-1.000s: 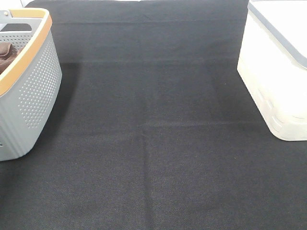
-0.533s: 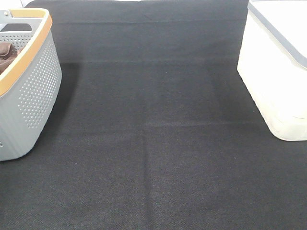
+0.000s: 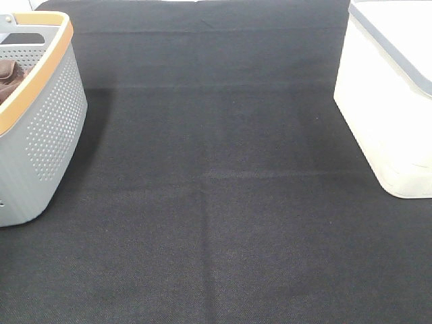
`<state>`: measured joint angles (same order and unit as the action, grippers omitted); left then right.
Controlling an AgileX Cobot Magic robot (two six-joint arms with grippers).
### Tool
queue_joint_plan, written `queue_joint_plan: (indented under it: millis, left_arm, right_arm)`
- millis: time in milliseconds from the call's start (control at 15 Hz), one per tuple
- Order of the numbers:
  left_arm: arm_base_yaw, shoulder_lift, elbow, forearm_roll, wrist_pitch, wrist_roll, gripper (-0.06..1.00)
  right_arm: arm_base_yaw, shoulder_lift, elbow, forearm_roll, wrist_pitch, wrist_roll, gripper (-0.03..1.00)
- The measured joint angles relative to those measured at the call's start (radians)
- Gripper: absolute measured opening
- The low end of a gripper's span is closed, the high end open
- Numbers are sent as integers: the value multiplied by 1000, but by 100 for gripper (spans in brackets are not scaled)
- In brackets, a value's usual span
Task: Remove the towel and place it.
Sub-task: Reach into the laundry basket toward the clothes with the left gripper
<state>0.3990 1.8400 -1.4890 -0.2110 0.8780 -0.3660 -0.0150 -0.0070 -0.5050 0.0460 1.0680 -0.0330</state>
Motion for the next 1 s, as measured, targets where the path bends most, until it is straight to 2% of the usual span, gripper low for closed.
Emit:
queue_joint_plan:
  millis: [200,533,1000]
  left_arm:
    - [0,46,-25,-25,-49,0,65]
    - [0,111,-41,-143,-95,50,65]
    - [0,122,-41,-149,-136,53,60]
  right_arm:
    - [0,0,0,0,0,0,76]
    - [0,0,0,0,0,0,76]
    - [0,0,0,0,0,0,76]
